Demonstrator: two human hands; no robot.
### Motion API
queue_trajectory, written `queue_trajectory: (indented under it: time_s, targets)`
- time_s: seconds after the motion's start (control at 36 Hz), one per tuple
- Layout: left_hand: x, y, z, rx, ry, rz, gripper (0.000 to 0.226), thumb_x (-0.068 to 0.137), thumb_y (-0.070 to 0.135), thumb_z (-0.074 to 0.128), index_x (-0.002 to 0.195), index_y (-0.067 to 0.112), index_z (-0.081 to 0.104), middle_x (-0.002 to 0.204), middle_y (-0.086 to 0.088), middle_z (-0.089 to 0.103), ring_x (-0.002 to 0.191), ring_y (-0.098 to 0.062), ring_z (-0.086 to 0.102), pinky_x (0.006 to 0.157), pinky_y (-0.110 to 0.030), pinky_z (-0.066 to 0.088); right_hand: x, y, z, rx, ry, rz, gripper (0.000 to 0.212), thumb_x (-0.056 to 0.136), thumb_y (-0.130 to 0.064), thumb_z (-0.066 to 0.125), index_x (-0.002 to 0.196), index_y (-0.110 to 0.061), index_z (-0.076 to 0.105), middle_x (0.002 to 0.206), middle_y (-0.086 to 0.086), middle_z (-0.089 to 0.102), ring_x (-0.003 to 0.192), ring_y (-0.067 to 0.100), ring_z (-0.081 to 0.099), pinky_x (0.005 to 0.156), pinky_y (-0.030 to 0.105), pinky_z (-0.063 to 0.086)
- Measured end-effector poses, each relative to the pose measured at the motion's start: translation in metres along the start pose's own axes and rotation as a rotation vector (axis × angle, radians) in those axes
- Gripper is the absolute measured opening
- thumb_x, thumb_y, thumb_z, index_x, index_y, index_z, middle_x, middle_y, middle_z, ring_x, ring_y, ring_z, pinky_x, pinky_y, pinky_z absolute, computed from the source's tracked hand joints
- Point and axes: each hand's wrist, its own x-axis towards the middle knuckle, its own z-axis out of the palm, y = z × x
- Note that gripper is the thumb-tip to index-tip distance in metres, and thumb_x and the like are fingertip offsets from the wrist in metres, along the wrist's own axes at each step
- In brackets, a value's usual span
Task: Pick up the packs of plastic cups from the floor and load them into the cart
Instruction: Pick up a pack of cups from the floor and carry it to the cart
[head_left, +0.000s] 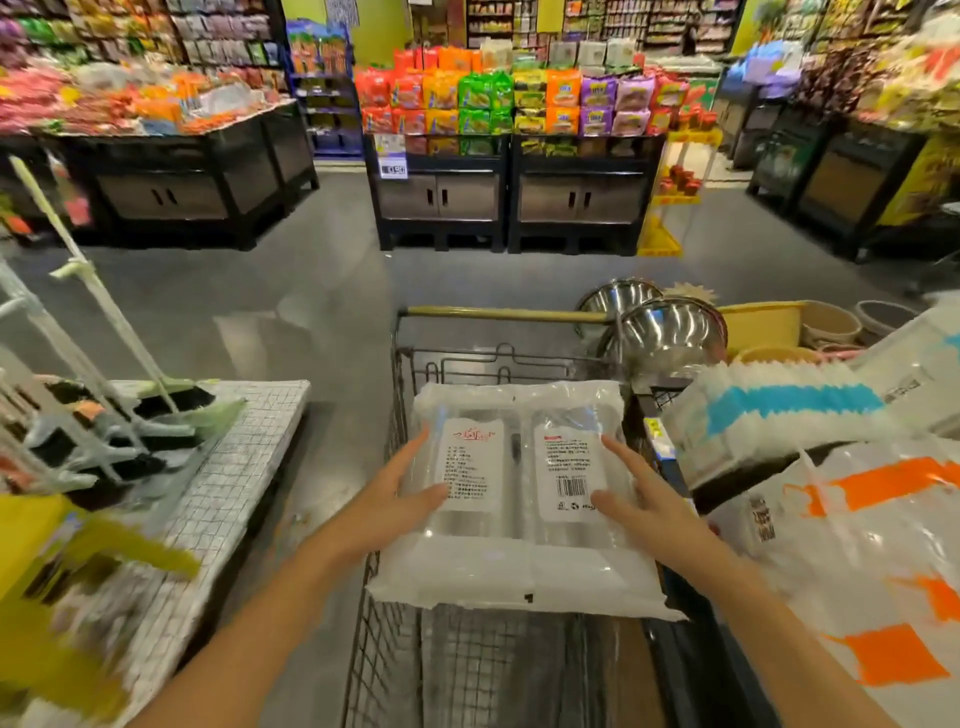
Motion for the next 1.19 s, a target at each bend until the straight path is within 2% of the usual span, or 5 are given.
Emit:
queue_trajectory:
  time_s: [0.22,0.39,0.83,0.92,1.19]
  targets:
    - [0.076,-0.094,0.023,-0.003,0.066,-0.14,0.081,0.091,0.023,0.069,0.151,0.047,0.022,0.15,0.021,0.032,0.136,-0.007,0.037,0.106,-0.028,0.043,0.065,0.093,0.038,0.033,-0.092,0.181,0.071,0.095,-0.025,0.065,0.143,-0.059,0.025,0.14,-0.016,0.055,0.121,0.004,0.059,0.104,0.041,0.049]
    - [0.127,-0.178,0.044,-0.021,0.097,-0.24,0.076,0.092,0.015,0.067,0.149,0.045,0.027,0.146,0.021,0.038,0.133,-0.003,0.039,0.111,-0.029,0.036,0.116,0.164,0.078,0.005,-0.098,0.301,0.071,0.096,-0.012,0.06,0.145,-0.049,0.024,0.13,-0.026,0.053,0.109,-0.017,0.055,0.085,0.01,0.049]
    - [0.239,-0.39,0.089,0.103,0.127,-0.407,0.082,0.091,0.01,0.065,0.144,0.059,0.025,0.149,0.019,0.032,0.141,-0.014,0.033,0.113,-0.049,0.035,0.203,0.333,0.19,0.006,0.0,0.622,0.074,0.093,0.013,0.044,0.151,-0.029,0.024,0.129,-0.018,0.04,0.102,-0.011,0.053,0.08,0.004,0.045]
    - [0.246,-0.418,0.093,0.108,0.116,-0.387,0.082,0.092,0.011,0.064,0.142,0.061,0.023,0.158,0.014,0.025,0.147,-0.012,0.023,0.117,-0.045,0.027,0.21,0.354,0.204,-0.001,-0.022,0.628,0.075,0.093,0.013,0.043,0.154,-0.024,0.019,0.151,-0.011,0.026,0.142,0.008,0.029,0.115,0.025,0.029]
    - [0.267,-0.457,0.097,0.004,0.131,-0.423,0.082,0.094,0.01,0.06,0.14,0.068,0.022,0.156,0.007,0.027,0.139,-0.022,0.038,0.107,-0.059,0.041,0.216,0.4,0.223,-0.037,-0.019,0.579,0.075,0.101,-0.007,0.049,0.151,-0.049,0.011,0.15,-0.028,0.012,0.137,-0.006,0.017,0.113,0.022,0.02]
